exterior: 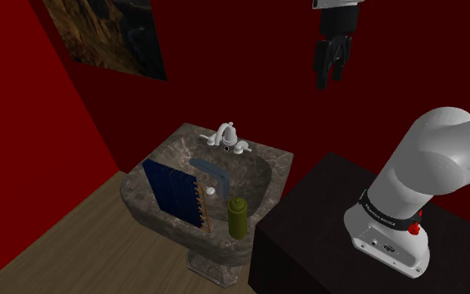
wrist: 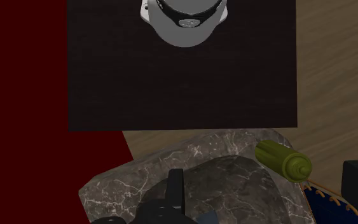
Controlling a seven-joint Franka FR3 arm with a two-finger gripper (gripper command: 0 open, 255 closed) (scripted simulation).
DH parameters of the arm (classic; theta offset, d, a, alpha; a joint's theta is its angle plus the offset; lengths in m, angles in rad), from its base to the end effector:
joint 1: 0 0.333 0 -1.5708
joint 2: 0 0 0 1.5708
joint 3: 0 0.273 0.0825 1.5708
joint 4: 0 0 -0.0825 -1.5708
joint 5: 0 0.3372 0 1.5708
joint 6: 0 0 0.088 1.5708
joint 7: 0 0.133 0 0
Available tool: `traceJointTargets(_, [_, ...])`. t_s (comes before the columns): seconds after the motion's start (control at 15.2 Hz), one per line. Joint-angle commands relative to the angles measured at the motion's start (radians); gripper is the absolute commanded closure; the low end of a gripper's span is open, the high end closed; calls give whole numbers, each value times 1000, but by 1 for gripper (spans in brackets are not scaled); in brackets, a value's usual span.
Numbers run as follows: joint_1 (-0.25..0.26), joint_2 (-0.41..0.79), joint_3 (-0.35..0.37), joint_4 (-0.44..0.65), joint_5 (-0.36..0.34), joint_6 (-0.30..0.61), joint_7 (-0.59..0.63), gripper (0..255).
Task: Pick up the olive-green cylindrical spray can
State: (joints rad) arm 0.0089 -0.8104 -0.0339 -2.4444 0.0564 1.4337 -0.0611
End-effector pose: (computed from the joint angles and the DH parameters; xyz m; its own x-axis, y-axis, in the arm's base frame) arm 0.2607 0.0004 0.4944 0.9793 0.0593 -0.1935 0.0419 -0.9948 -0.0928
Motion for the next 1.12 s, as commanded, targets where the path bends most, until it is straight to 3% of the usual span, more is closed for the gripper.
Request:
traceJointTargets(0.0, [0, 0, 0, 0, 0, 0, 0, 0])
traceJointTargets(0.59, [69, -10, 51, -287, 118, 363, -12, 0])
traceJointTargets(1.06, [162, 117, 102, -432, 246, 708, -46, 0])
